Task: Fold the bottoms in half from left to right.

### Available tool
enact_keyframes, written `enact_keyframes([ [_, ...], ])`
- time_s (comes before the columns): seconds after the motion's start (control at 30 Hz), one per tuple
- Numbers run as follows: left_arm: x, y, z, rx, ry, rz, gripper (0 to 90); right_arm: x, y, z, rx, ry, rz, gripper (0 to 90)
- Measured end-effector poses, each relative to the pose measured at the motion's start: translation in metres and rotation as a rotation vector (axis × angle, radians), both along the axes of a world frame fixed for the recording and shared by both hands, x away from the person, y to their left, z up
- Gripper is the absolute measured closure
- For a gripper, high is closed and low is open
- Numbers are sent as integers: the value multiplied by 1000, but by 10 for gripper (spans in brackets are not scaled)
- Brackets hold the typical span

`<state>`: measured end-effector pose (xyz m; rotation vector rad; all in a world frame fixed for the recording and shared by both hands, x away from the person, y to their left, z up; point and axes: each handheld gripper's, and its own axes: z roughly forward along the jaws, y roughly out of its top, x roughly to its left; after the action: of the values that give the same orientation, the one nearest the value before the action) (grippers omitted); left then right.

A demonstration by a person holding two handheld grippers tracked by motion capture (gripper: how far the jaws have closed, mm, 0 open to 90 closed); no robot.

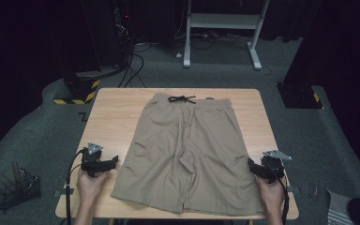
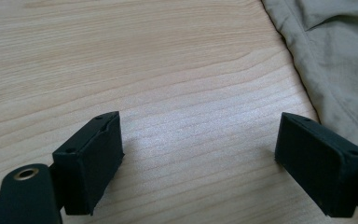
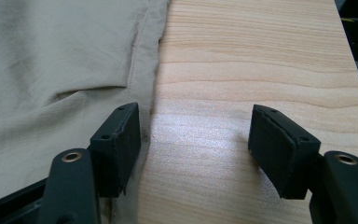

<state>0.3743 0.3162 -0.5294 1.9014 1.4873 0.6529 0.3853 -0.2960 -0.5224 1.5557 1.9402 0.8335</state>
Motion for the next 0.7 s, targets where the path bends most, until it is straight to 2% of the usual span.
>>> enact_keyframes([
  [0.7,0,0,0,-3,-2,-5,161,0,-1,0,2,0,2,341],
])
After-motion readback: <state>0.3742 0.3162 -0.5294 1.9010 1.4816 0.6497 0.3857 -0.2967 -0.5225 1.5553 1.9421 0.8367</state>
